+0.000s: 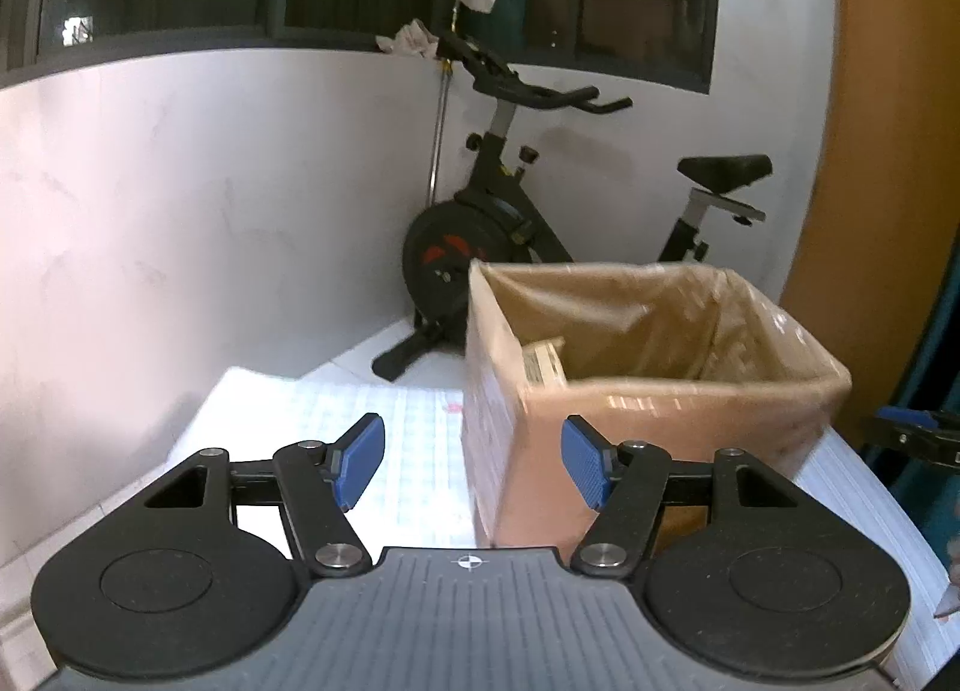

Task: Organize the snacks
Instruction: 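Move both open grippers back toward the remaining snacks beside the box, then grasp the orange chip bag with the left gripper while the right gripper grasps the yellow sachet, then lift both items over the lined box and open both grippers inside, then withdraw both open grippers from the box toward the snack pile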

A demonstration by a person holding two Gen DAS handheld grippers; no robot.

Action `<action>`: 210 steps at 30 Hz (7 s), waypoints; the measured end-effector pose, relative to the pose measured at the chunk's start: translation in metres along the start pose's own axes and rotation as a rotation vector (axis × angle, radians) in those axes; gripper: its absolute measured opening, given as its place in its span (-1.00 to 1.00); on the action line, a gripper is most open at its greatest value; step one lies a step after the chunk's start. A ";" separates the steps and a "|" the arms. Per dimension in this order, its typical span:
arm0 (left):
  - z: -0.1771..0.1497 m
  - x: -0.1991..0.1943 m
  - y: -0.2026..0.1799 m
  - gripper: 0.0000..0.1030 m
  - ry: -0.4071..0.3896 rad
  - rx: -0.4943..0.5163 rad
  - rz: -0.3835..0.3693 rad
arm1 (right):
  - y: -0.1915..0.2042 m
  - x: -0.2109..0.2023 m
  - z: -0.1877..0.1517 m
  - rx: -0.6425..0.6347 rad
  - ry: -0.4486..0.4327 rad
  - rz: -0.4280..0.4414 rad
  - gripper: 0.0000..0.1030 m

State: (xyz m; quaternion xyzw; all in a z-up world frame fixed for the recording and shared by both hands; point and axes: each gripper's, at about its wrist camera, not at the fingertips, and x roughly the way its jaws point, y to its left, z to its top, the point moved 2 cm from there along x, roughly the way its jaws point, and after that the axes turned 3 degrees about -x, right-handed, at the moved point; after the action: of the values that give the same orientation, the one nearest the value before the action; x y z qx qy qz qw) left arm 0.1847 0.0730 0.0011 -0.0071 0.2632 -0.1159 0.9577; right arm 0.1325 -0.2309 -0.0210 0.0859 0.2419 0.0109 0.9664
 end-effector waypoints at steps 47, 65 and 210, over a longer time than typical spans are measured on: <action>-0.177 0.102 -0.082 0.76 0.493 -0.144 -0.190 | -0.020 -0.020 -0.149 0.031 0.231 -0.096 0.25; -0.163 0.061 -0.066 0.35 0.279 -0.181 -0.108 | -0.029 -0.015 -0.177 -0.029 0.318 -0.164 0.25; 0.039 0.060 -0.040 0.65 -0.073 0.067 -0.036 | 0.021 0.047 0.016 -0.189 -0.003 0.008 0.29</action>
State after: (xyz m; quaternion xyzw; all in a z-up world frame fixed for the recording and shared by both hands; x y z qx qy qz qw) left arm 0.2454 0.0189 0.0074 0.0161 0.2240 -0.1417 0.9641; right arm 0.1823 -0.2094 -0.0251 -0.0047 0.2378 0.0373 0.9706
